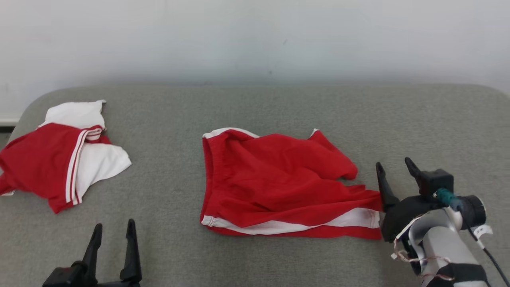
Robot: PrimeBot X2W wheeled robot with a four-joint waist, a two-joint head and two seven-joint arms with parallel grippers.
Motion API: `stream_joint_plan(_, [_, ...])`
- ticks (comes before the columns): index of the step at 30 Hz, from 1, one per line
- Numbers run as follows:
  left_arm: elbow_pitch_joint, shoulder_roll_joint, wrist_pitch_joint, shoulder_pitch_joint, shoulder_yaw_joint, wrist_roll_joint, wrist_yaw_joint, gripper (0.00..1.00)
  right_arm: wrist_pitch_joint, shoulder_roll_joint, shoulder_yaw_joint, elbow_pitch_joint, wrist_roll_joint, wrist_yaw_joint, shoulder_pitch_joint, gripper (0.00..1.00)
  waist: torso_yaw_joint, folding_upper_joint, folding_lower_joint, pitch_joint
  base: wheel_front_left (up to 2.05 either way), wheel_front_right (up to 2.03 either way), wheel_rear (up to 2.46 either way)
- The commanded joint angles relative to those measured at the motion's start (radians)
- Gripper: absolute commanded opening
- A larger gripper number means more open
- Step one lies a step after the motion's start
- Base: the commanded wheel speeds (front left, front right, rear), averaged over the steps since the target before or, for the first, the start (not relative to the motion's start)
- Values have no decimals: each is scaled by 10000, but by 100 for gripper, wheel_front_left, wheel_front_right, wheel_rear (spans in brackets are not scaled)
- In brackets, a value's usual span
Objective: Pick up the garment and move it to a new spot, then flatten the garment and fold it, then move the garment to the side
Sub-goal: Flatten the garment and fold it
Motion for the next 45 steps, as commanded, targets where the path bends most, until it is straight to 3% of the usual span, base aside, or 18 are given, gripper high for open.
stream_joint_plan(1, [12,-2,-9,212,161,-112,62,100,-217,155,115,-379,-144,-26,419,100,-558,-1,1,-530,0,0,0])
stream_joint_plan(14, [-197,-1,-7,880,319,-165,242,100,-531,487,545,-4030,-427,-26,3046,100,-1245,-1,1,-1127,0,0,0])
stream_joint_plan(22, [-136,-3,-9,1153,262,-64,181,100,-535,747,599,-5264,-492,-26,4301,100,-1251,-1,1,-1399,0,0,0])
stream_joint_plan(32, [10,-1,-7,1308,174,-7,171,100,-536,962,564,-5925,-492,-26,5150,100,-1236,-1,1,-1674,0,0,0])
stream_joint_plan(45, [168,-1,-7,1411,180,77,163,100,-537,1063,379,-5760,-309,-26,5189,100,-1316,-1,1,-1717,0,0,0])
